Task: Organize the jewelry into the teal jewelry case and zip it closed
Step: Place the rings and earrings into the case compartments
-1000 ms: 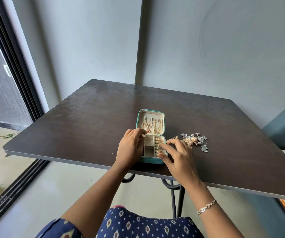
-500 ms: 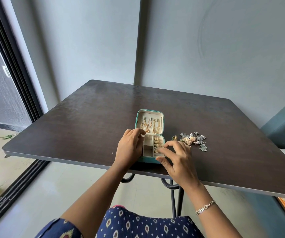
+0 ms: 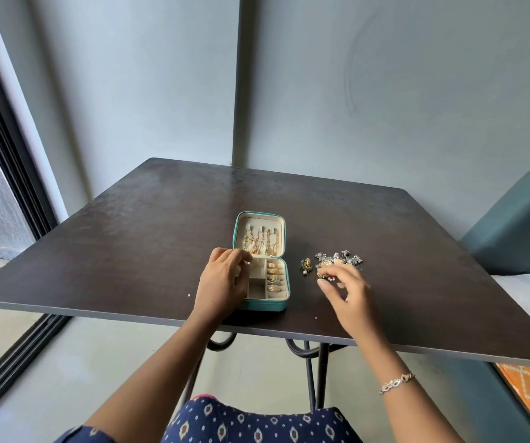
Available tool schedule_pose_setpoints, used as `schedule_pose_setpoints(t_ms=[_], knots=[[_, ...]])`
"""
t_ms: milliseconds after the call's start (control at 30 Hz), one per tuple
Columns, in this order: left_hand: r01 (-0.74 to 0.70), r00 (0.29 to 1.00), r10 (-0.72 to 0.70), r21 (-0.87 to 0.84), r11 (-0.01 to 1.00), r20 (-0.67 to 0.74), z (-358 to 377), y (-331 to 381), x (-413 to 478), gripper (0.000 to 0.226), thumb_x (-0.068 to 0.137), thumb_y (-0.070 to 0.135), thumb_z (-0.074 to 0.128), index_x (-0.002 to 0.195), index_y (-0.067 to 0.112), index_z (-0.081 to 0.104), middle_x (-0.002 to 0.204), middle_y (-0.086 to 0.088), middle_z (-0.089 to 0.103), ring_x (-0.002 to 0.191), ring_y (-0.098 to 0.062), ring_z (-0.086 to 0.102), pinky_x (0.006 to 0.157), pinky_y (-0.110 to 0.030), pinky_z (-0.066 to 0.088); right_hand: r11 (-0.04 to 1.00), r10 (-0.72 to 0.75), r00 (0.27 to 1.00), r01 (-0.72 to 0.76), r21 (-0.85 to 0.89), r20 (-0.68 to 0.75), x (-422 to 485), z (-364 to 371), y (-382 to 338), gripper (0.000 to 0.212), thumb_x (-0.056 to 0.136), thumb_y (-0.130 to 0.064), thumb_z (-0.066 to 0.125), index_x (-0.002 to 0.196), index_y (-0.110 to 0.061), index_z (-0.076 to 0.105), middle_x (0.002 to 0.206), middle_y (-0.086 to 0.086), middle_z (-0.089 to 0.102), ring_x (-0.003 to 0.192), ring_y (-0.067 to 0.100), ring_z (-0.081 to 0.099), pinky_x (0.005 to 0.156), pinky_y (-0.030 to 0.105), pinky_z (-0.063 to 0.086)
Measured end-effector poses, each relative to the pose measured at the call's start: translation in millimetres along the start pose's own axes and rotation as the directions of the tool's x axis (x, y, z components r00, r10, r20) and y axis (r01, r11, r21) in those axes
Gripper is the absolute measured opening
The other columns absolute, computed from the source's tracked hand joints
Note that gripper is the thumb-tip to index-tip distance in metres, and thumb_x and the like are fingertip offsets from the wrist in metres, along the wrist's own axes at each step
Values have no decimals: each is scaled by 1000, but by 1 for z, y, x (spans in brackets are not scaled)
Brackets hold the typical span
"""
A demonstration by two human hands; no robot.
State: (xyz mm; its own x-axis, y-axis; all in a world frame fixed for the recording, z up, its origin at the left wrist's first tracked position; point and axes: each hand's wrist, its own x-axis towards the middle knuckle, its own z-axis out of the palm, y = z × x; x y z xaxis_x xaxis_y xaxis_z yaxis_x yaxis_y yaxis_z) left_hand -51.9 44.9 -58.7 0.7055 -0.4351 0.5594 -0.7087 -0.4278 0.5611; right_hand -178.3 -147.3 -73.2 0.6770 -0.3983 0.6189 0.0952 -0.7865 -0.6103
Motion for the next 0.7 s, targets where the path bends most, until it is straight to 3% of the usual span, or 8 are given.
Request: schedule_pose_setpoints(t_ms=[100, 133, 233, 300, 367, 500, 700], knots=[[-3, 1000, 3, 0, 1000, 1, 0, -1, 0, 11, 88, 12, 57, 95, 7, 63, 101, -7, 66, 103, -25, 51, 73, -35, 46, 983, 162, 986, -158, 93, -35, 5, -14, 17, 11, 78, -17, 60, 84, -23, 66, 91, -10, 60, 84, -2, 59, 71, 8, 44], [0, 1000, 0, 1, 1000, 3, 0, -1, 0, 11, 88, 12, 57, 95, 7, 63, 101, -7, 66, 103, -25, 51, 73, -34, 46, 964, 233, 970, -221, 151, -71, 7, -19, 23, 15, 79, -10, 62, 80, -25, 64, 87, -8, 61, 78, -5, 59, 69, 7, 43], [6, 1000, -6, 2, 1000, 4, 1, -2, 0, 11, 87, 12, 57, 95, 7, 63, 102, -6, 66, 103, -23, 51, 74, -33, 45, 851, 477, 856, -395, 345, -197, 11, -31, 37, 30, 83, 5, 58, 74, -24, 61, 72, -4, 59, 64, -1, 54, 63, 11, 42], [7, 1000, -7, 1, 1000, 0, 1, -2, 0, 11, 87, 13, 58, 95, 7, 63, 102, -5, 67, 102, -23, 51, 73, -30, 43, 813, 546, 803, -438, 383, -238, 15, -35, 44, 30, 83, 5, 58, 71, -23, 60, 67, -3, 56, 64, 9, 49, 61, 15, 40], [8, 1000, -8, 2, 1000, 1, 1, -3, 0, 12, 87, 13, 58, 96, 7, 63, 102, -5, 66, 102, -22, 50, 72, -28, 41, 821, 543, 805, -451, 350, -238, 19, -33, 45, 29, 82, 5, 59, 69, -22, 60, 67, -2, 57, 64, 11, 49, 60, 17, 40], [15, 1000, -15, 2, 1000, 15, 1, -4, 1, 11, 87, 14, 59, 95, 8, 63, 102, -3, 66, 102, -22, 50, 71, -28, 41, 894, 446, 875, -424, 147, -190, 30, -24, 39, 14, 77, 4, 64, 75, -9, 67, 77, 9, 64, 71, 21, 57, 68, 29, 45], [14, 999, -14, 2, 1000, 33, 1, -5, 1, 10, 86, 12, 60, 95, 9, 63, 100, -3, 66, 103, -22, 50, 72, -27, 41, 942, 275, 962, -270, -200, -3, 54, -11, 20, 9, 76, -4, 68, 80, -11, 73, 89, 2, 60, 78, 16, 55, 65, 19, 32]])
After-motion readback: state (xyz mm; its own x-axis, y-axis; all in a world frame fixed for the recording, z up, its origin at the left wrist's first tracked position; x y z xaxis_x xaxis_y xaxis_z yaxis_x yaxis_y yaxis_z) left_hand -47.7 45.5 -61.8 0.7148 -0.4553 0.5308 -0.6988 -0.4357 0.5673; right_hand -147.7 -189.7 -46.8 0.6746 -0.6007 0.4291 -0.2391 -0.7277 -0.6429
